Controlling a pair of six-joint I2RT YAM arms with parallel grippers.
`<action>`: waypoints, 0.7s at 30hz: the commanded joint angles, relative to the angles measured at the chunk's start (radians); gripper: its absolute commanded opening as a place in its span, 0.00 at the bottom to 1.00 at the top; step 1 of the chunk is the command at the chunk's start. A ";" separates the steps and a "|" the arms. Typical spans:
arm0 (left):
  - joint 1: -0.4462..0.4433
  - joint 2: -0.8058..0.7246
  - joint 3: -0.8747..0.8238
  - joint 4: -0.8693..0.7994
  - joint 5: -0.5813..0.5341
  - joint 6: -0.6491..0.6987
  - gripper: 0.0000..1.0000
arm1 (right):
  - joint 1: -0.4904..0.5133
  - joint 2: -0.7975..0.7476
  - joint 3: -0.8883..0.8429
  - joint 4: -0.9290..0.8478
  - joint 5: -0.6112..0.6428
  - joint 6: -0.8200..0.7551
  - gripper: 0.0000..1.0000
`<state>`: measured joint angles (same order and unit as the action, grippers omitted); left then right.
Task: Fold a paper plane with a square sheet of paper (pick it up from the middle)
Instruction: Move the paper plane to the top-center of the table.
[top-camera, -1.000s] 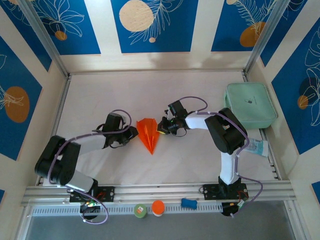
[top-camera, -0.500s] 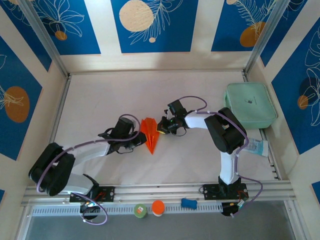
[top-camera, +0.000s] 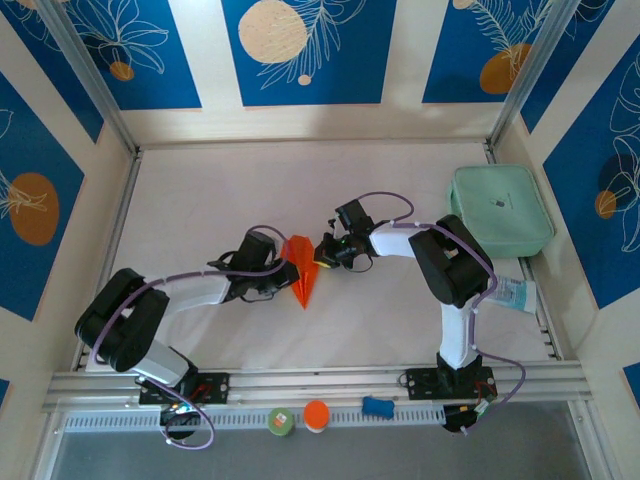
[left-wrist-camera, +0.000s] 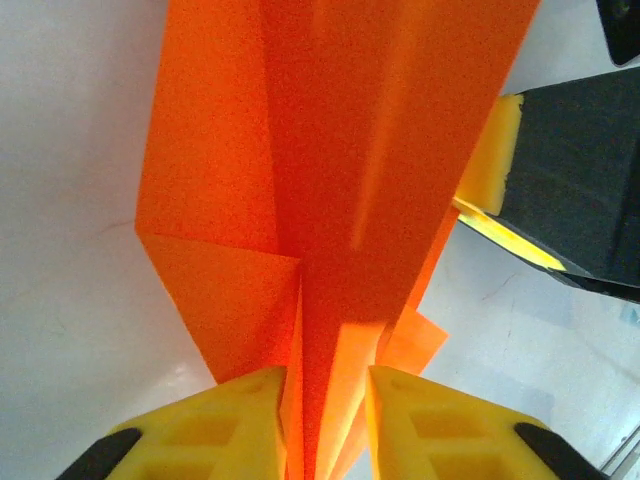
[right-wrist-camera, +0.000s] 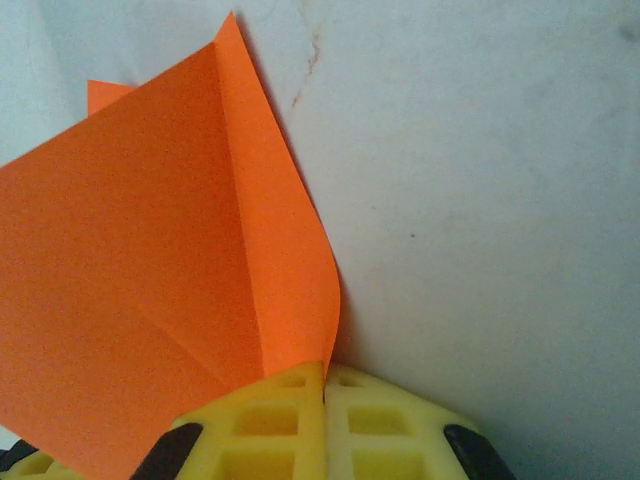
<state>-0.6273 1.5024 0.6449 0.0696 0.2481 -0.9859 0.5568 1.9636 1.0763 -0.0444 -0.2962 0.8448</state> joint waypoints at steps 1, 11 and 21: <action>-0.012 -0.021 0.019 -0.063 -0.037 0.028 0.30 | 0.001 0.026 0.011 -0.013 -0.013 -0.009 0.04; -0.044 0.080 0.083 0.001 0.047 0.045 0.35 | 0.001 0.032 0.015 -0.013 -0.014 -0.006 0.04; -0.096 0.122 0.211 -0.242 -0.072 0.153 0.38 | 0.000 0.032 0.014 -0.014 -0.015 -0.003 0.04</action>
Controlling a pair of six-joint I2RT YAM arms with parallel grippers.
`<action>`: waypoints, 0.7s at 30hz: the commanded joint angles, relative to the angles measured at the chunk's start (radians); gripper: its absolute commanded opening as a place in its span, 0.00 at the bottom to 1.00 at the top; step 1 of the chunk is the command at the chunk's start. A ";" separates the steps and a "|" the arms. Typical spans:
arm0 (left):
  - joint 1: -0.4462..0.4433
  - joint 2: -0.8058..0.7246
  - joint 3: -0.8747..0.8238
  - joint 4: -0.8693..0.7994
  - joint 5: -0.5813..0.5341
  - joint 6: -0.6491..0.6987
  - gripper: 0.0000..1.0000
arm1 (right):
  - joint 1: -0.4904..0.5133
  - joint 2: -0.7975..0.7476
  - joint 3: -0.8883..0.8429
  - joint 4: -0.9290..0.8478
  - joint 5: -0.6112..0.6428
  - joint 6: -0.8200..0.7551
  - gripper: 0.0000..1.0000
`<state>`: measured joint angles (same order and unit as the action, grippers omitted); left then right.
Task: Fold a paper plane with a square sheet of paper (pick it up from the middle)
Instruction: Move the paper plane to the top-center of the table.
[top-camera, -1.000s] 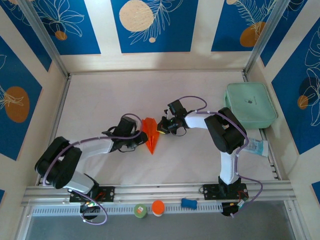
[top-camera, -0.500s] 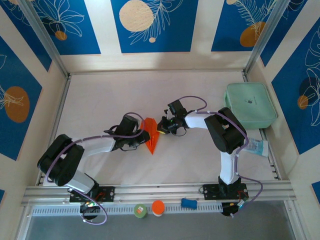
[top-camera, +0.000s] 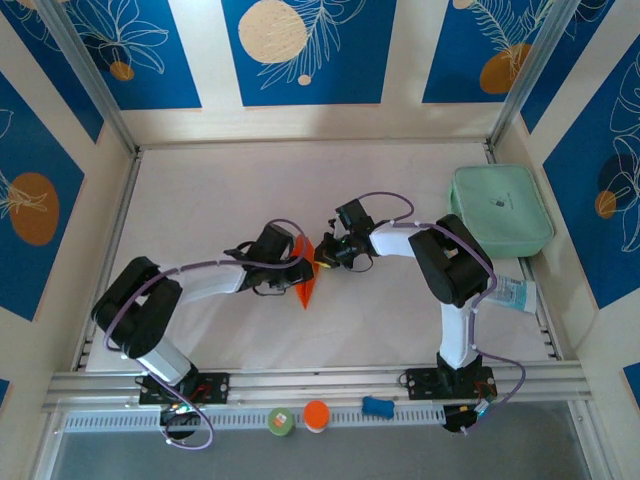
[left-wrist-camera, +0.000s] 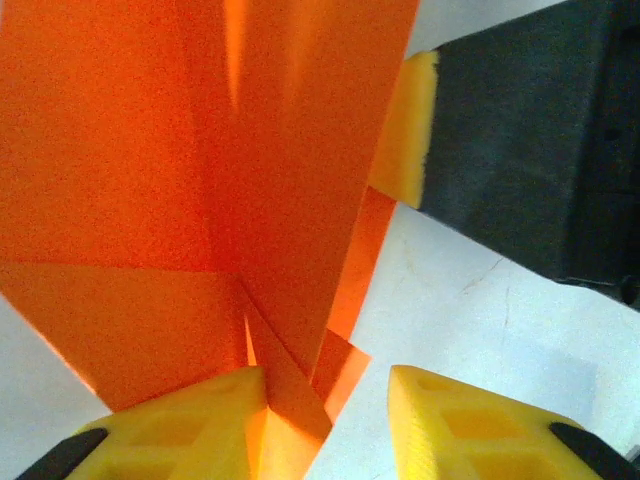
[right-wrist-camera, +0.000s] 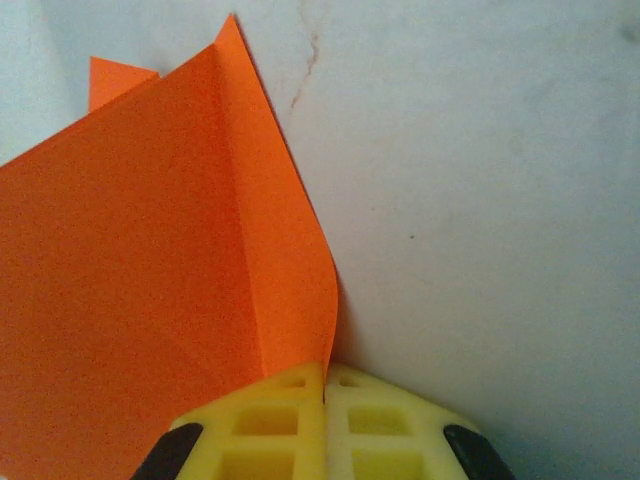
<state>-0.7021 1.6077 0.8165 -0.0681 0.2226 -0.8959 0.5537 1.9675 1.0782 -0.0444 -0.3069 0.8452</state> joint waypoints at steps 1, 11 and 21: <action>-0.026 0.023 0.057 -0.131 -0.055 0.080 0.39 | 0.003 0.028 0.012 -0.012 -0.004 -0.004 0.04; -0.062 0.089 0.181 -0.300 -0.138 0.169 0.40 | 0.001 0.028 0.011 -0.014 -0.004 -0.004 0.04; -0.089 0.130 0.255 -0.389 -0.211 0.212 0.40 | 0.003 0.026 0.008 -0.016 -0.003 -0.006 0.04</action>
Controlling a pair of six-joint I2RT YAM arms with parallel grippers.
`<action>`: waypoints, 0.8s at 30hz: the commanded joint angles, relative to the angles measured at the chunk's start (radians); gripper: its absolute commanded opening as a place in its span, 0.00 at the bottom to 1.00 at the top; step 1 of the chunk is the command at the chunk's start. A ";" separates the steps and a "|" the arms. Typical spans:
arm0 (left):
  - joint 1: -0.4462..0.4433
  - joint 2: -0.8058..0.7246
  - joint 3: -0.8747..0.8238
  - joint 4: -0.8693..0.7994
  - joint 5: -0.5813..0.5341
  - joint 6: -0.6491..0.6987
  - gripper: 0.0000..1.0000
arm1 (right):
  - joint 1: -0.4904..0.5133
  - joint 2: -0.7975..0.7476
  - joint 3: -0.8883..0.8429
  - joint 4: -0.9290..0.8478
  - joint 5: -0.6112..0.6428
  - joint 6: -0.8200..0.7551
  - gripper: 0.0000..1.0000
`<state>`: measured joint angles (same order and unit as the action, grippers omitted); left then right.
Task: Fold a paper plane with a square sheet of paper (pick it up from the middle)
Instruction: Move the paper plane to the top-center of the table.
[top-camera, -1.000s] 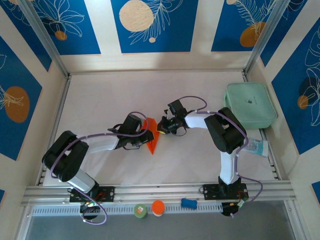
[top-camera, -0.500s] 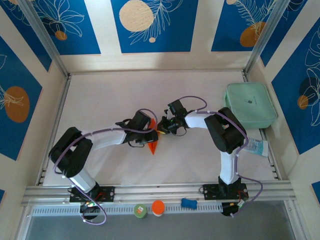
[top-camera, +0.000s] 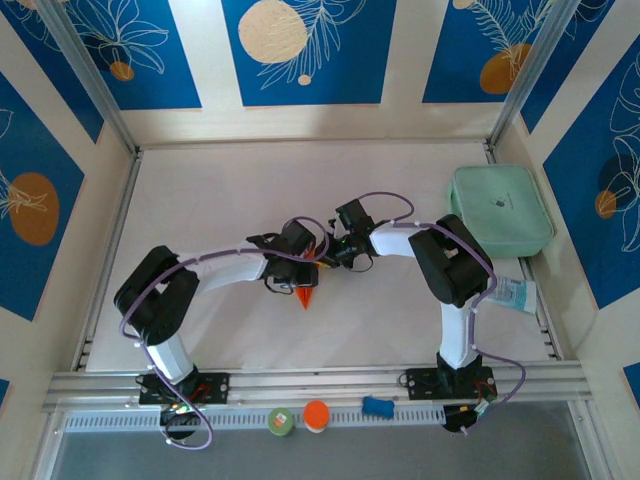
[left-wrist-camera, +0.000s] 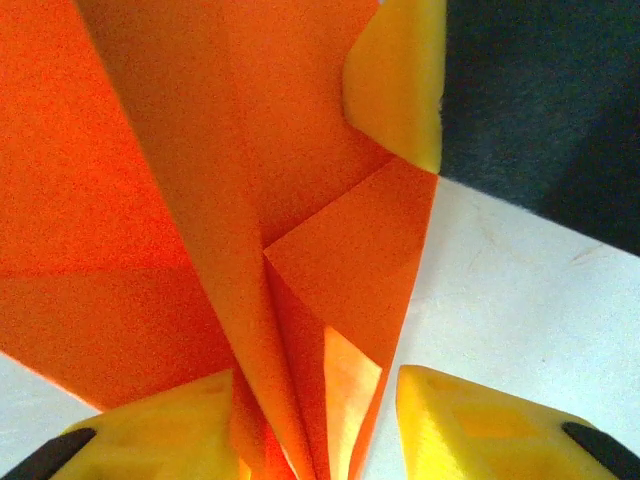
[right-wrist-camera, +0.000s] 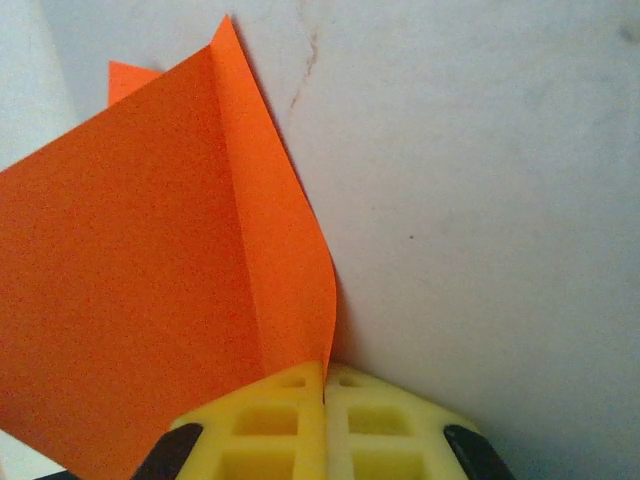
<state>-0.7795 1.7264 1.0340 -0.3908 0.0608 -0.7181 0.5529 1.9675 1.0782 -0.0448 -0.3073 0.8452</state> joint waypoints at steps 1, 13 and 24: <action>-0.012 0.011 0.041 -0.069 -0.056 0.034 0.39 | 0.001 0.026 0.008 -0.016 -0.003 -0.006 0.04; -0.014 0.011 0.053 -0.100 -0.103 0.005 0.26 | 0.001 0.013 0.009 -0.012 -0.006 -0.011 0.09; -0.014 0.039 0.067 -0.113 -0.113 -0.015 0.18 | -0.020 -0.060 -0.029 0.008 0.018 0.026 0.29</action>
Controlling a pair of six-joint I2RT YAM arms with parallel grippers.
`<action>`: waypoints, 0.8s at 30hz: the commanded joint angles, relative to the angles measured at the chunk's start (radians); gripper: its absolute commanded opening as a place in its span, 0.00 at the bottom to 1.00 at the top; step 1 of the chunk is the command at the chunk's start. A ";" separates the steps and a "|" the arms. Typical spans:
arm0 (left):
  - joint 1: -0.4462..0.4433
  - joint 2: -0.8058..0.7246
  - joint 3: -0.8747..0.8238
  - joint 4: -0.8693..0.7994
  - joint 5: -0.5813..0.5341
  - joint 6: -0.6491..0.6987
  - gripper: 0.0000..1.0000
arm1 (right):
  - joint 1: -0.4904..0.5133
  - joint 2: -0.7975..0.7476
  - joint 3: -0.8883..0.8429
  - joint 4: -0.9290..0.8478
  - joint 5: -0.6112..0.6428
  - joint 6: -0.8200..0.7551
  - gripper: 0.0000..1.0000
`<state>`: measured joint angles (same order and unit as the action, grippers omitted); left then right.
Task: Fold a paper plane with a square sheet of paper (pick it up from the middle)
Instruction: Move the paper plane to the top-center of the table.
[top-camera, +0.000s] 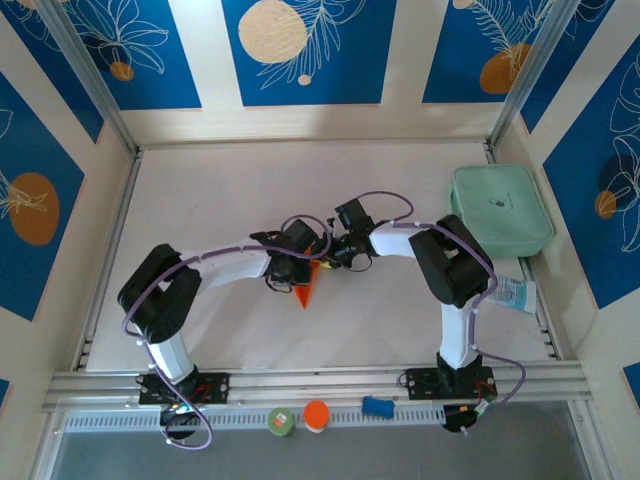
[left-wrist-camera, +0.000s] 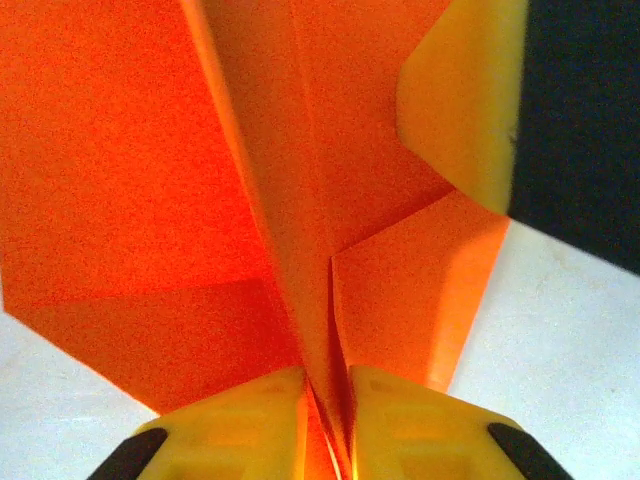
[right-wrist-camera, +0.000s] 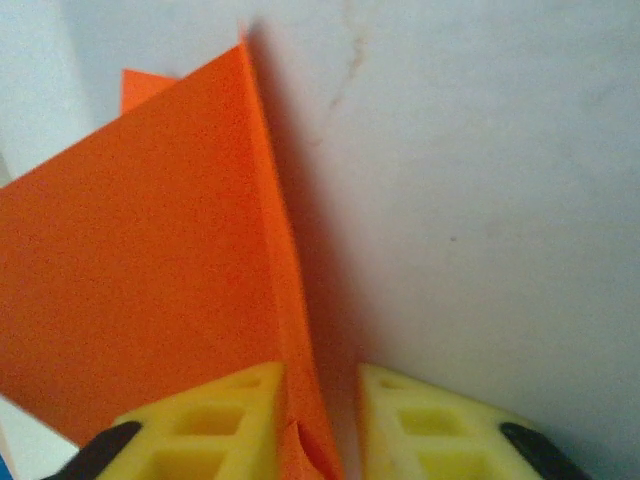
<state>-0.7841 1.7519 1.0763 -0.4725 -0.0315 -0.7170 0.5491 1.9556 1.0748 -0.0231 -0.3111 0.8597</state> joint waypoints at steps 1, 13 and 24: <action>-0.009 0.017 0.027 -0.034 -0.025 -0.018 0.17 | -0.022 -0.064 -0.034 -0.014 0.031 0.018 0.31; 0.047 0.003 0.089 -0.090 -0.103 0.096 0.10 | -0.082 -0.298 -0.133 -0.122 0.287 -0.038 0.60; 0.148 0.191 0.297 -0.107 -0.084 0.188 0.10 | -0.104 -0.354 -0.187 -0.135 0.311 -0.035 0.65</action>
<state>-0.6552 1.9060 1.3277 -0.5426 -0.1097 -0.5652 0.4473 1.6173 0.9035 -0.1299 -0.0055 0.8333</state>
